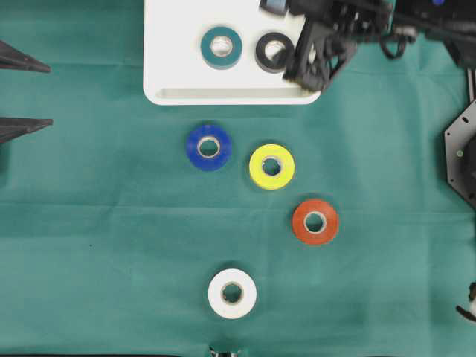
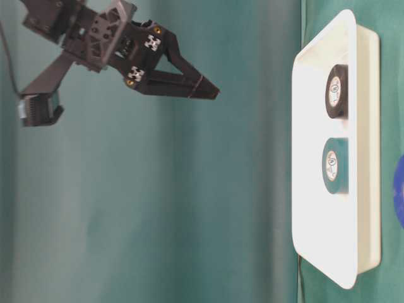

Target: Pick up the tape from a random location and place it into the white case.

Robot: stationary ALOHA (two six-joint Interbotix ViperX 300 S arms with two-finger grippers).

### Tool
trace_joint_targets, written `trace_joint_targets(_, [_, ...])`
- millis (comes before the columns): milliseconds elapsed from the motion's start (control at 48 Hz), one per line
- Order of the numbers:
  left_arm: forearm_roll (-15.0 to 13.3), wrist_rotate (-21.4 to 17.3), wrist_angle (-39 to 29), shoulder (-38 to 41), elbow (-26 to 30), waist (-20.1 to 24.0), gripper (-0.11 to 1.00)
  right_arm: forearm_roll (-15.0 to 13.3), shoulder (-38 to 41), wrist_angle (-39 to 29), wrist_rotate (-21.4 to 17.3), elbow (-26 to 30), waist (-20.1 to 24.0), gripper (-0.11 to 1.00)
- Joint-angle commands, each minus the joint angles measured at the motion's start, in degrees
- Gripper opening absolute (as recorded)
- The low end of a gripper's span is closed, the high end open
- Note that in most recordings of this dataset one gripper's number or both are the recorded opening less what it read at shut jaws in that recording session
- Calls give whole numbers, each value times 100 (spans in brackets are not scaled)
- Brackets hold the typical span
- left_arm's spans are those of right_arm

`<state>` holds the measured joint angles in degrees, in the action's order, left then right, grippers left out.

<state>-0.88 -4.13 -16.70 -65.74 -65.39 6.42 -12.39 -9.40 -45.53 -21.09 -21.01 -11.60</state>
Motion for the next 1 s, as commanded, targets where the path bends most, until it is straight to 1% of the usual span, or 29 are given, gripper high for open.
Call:
trace_joint_targets(0, [18,-9,53,62,62,9,96,9,-132,53,-62,176,299,87])
trace_joint_targets(209, [18,-9,62,70,62,9,96,9,-123,132,-255,229,1107,87])
trace_joint_targets(334, [18,-9,62,62,62,18,96,0,-88,176,-272,246,1389,87])
trace_joint_targets(563, [9,9,62,70,62,18,96,-26,-123,158,-246,255,1415,87])
trace_joint_targets(709, [18,9,62,70,62,18,96,-26,-369,167,-246,149,1450,87])
trace_joint_targets(855, [18,9,62,70,62,18,97,-26,-791,255,-272,-132,1459,87])
trace_joint_targets(980, [9,9,62,62,53,18,96,-18,-1301,510,-272,-527,1459,87])
